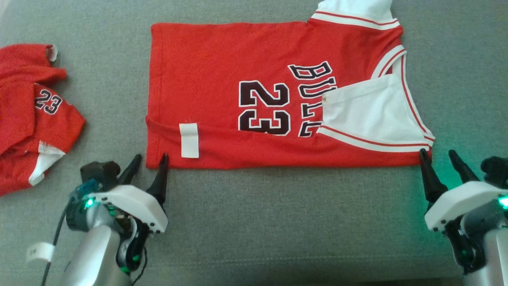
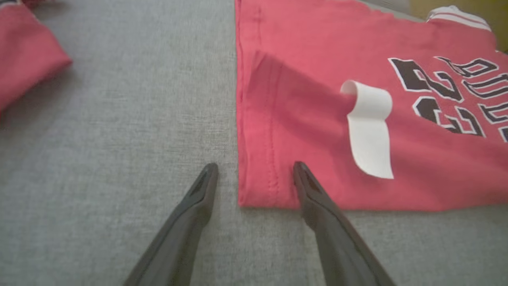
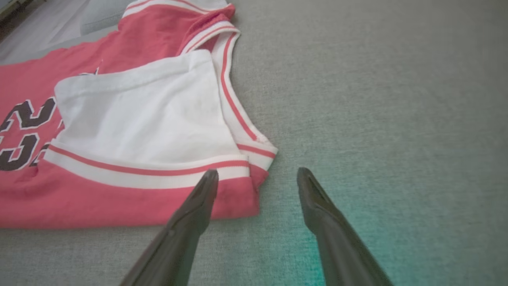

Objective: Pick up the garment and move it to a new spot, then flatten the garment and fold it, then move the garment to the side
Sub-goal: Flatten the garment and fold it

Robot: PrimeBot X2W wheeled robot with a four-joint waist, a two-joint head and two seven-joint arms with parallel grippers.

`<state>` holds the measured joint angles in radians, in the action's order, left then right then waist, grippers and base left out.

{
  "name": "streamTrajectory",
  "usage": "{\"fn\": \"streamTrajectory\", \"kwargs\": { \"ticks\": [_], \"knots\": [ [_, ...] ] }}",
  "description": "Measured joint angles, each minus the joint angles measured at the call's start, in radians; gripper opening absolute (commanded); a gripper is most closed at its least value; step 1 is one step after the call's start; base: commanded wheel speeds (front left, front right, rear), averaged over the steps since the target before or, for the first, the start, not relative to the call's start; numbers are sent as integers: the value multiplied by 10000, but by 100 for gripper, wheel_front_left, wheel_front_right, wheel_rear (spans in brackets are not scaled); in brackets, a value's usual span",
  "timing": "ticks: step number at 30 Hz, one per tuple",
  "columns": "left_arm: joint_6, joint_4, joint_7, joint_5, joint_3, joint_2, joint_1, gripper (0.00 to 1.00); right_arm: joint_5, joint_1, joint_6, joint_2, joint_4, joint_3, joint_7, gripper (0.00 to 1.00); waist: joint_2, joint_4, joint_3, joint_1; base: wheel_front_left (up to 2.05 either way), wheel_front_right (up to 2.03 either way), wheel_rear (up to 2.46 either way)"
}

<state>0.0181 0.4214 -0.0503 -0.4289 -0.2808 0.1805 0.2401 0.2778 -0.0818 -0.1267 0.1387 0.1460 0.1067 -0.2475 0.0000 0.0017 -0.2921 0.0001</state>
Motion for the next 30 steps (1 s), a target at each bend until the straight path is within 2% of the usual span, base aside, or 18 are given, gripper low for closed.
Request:
{"fn": "streamTrajectory", "kwargs": {
  "ticks": [7, 8, 9, 10, 11, 20, 26, 30],
  "knots": [
    [272, 339, 571, -428, 13, -23, 546, 100, 364, -561, 0, -46, 416, -100, -861, 100, 0, 45, -174, -1, 0, 0, 0],
    [297, 341, 646, -435, -2, -23, 559, 100, 443, -596, 0, -44, 489, -132, -1081, 63, 0, 53, -181, -1, 0, 0, 0],
    [355, 341, 694, -451, -21, -13, 562, 84, 558, -604, 0, -54, 518, -163, -1164, 19, 0, 63, -191, -1, 0, 0, 0],
    [362, 339, 727, -451, -33, -2, 577, 25, 644, -608, 0, -61, 520, -171, -1239, 0, 0, 76, -198, 0, 0, 0, 0],
    [362, 347, 740, -462, -35, 17, 588, 0, 690, -614, 0, -63, 516, -173, -1319, 0, 0, 86, -200, 0, 0, 0, 0],
    [209, -2, 485, -215, -305, 90, 338, 0, 993, -400, 0, -130, 13, -65, -1264, 0, 0, 149, -15, 0, 0, 0, 0],
    [2, -736, 545, -230, -295, 261, -435, 0, 1037, 598, 0, -389, -700, 182, -1225, 0, 0, 171, 317, -1, 0, 0, 0],
    [-221, -1313, 1032, -336, -276, 489, -1175, 0, 1081, 1632, 0, -648, -1369, 393, -1569, 0, 0, 172, 643, -1, 0, 0, 0]
  ]
}}
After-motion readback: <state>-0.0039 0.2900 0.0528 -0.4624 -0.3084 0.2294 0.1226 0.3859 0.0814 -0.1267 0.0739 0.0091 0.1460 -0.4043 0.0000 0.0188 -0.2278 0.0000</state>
